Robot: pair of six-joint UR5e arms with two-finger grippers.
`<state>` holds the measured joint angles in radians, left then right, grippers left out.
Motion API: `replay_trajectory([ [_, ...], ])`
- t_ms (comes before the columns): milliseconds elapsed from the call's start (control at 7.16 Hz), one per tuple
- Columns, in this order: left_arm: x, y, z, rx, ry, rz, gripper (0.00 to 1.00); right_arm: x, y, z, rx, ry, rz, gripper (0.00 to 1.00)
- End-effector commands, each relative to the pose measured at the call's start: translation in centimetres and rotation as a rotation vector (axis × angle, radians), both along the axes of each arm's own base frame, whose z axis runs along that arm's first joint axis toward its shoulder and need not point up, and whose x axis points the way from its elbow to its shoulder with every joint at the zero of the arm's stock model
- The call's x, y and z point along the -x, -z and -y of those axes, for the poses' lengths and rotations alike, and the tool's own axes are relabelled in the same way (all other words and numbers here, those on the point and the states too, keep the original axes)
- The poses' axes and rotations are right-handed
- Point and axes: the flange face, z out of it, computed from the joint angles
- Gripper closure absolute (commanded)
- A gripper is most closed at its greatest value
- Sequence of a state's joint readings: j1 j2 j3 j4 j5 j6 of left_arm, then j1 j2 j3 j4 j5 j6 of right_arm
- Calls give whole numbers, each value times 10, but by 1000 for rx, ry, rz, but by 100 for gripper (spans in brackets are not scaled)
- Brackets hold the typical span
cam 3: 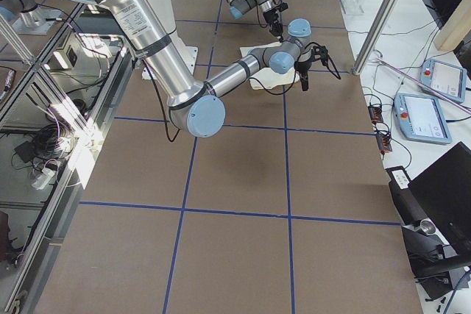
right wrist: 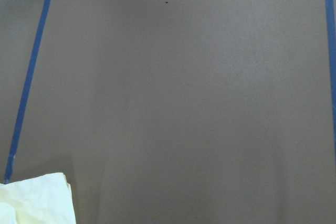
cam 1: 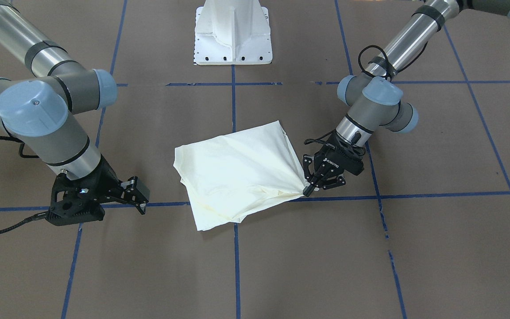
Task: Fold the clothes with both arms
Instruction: 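Drag the bundle's near side toward the left gripper to straighten it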
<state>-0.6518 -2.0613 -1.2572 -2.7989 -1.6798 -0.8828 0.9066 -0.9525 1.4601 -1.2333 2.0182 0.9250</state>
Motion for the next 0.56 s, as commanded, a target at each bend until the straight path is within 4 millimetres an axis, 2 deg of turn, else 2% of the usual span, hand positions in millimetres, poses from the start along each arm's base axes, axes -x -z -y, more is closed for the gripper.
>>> replay_trajectory([
  [0,5,-7,2,9,6,14,0,0,-3,0,3,-1,-3,0],
  [140,25,-8,18,20,14,19,0,-1,-7,-2,12,5,-4,0],
  [279,55,-9,39,61,-24,35,0,-9,-8,2,14,-1,-4,0],
  [419,92,-6,52,102,-40,59,0,-22,-10,9,10,-9,-12,0],
])
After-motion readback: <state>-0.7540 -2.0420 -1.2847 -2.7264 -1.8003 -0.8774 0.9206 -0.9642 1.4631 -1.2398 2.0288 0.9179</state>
